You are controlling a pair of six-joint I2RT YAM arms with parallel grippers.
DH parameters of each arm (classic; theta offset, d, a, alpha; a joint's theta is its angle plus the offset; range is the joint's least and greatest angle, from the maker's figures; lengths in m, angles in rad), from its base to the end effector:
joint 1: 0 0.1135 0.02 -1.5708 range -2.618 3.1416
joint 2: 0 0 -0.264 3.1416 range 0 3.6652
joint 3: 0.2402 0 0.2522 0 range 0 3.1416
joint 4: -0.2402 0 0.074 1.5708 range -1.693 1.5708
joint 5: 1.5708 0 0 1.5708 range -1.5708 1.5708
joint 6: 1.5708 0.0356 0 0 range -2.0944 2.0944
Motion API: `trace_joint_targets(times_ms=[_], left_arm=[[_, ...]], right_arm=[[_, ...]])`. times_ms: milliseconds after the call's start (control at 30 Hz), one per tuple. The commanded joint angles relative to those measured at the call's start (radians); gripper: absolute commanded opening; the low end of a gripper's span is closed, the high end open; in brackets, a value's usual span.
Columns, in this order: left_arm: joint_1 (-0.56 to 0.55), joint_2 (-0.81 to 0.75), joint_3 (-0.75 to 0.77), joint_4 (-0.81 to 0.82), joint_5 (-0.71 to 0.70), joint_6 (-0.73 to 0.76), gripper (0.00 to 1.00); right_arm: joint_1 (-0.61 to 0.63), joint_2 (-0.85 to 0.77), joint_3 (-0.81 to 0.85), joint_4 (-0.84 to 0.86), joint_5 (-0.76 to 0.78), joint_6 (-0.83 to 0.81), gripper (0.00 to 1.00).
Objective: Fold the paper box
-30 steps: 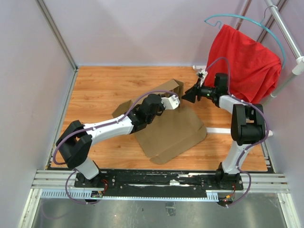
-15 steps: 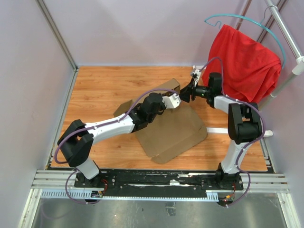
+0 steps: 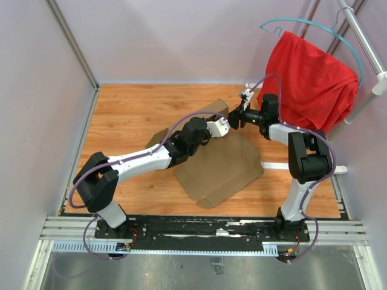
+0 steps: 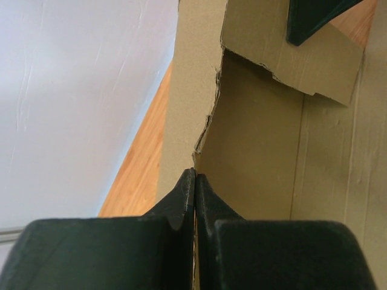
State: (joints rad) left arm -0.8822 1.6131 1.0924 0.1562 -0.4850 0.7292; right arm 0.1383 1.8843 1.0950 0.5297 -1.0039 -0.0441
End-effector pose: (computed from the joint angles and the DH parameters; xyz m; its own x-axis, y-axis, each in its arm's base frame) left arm 0.2492 -0.2767 0.2698 0.1018 0.8039 -0.5860 0.4539 0.4866 0.7464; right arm 0.3985 0.0858 0.2091 -0.2151 -0.0538 -0.9751 -0.8919 0.4175 0.1737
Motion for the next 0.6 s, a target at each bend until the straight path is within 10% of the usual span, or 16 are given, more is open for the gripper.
trace_joint_targets(times_ms=[0,400,567], left_arm=[[-0.012,-0.005,0.036,-0.013,0.024,-0.017,0.0],[-0.012,-0.005,0.058,-0.026,0.034,-0.013,0.0],[-0.012,-0.002,0.051,-0.025,0.04,-0.027,0.0]], right_arm=[[0.023,0.018,-0.014,0.066,0.009,0.024,0.49],[0.027,0.045,-0.01,0.159,-0.019,0.096,0.49],[0.064,0.044,-0.011,0.146,0.086,0.079,0.31]])
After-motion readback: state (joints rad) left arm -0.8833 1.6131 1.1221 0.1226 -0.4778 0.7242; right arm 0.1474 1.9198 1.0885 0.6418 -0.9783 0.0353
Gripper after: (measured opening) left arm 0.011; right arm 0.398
